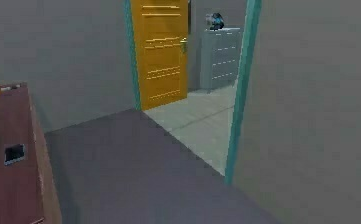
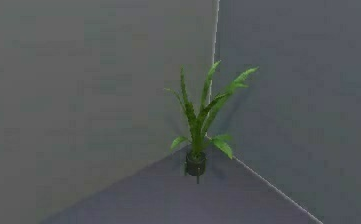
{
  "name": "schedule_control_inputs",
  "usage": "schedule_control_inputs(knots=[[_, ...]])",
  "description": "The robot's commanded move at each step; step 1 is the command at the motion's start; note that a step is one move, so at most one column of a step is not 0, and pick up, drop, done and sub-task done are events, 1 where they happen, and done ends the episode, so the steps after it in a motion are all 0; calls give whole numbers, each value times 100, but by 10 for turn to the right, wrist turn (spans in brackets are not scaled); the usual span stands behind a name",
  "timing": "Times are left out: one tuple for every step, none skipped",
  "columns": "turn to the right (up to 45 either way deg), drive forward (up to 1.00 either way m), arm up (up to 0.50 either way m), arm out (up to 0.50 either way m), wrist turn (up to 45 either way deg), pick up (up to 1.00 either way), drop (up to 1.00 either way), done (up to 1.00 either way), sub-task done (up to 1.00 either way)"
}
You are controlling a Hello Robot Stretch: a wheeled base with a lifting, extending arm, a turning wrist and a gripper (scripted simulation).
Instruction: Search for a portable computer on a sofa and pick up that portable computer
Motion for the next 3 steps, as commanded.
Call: schedule_control_inputs(knots=[[0,75,0,0,0,0,0,0,0],[-120,0,0,0,0,0,0,0,0],[0,60,0,0,0,0,0,0,0]])
